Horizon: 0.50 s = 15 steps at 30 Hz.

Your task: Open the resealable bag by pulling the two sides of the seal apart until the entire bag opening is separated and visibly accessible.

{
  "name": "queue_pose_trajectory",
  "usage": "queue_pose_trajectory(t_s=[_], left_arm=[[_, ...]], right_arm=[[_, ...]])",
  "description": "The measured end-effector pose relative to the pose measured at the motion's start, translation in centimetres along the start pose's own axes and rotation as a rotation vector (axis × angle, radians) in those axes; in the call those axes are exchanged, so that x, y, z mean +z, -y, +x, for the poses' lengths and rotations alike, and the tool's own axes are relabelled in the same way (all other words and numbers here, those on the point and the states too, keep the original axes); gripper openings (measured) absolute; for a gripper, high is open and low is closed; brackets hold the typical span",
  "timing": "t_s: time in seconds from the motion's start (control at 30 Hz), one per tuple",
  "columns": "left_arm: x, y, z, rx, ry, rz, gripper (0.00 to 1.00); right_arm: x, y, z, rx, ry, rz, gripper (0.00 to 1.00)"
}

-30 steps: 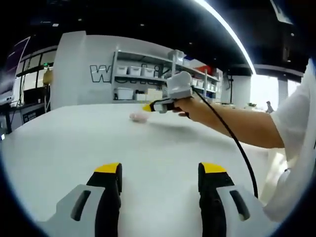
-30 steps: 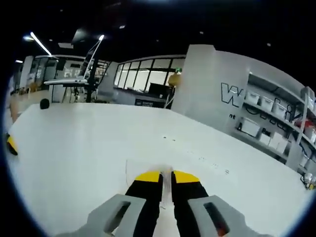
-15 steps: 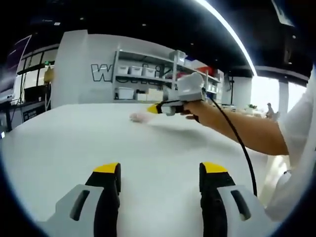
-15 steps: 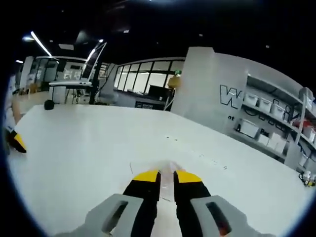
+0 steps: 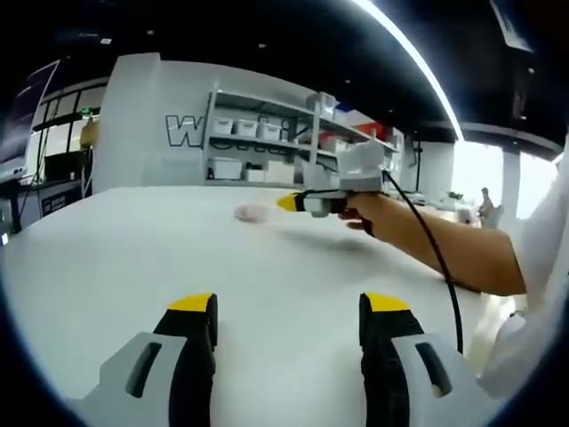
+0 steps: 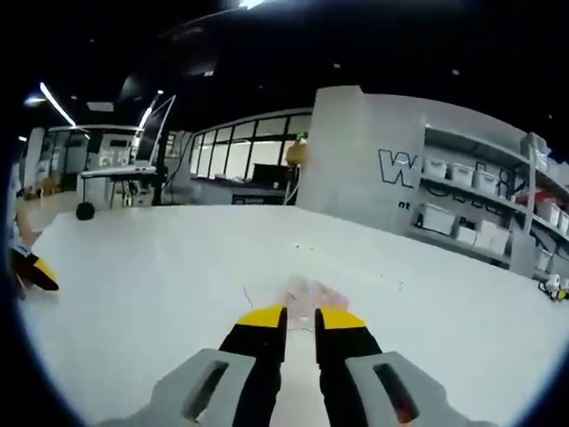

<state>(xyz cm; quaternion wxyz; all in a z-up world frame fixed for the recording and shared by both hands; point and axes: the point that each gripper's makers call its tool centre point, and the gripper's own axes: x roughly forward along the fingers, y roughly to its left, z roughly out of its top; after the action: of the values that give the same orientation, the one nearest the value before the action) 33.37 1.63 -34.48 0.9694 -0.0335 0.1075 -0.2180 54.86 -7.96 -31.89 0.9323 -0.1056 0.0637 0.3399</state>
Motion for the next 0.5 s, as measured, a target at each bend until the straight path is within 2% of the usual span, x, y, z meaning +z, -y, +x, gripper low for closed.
queue_pose_trajectory(t_s=[0.3,0.4,0.5], left_arm=[[0.1,-0.3,0.0,0.011,-0.005,-0.016,0.64],[0.2,-0.3,0.0,0.015,-0.003,-0.018,0.64],[0.1,-0.4,0.0,0.018,-0.005,-0.017,0.64]], right_arm=[[-0.1,-0.1,-0.9,-0.040,0.052,0.073,0.14],[-0.9,-0.7,-0.5,-0.023,0.042,0.115,0.16],[-0.9,-1.2,-0.2,-0.016,0.039,0.101,0.18]])
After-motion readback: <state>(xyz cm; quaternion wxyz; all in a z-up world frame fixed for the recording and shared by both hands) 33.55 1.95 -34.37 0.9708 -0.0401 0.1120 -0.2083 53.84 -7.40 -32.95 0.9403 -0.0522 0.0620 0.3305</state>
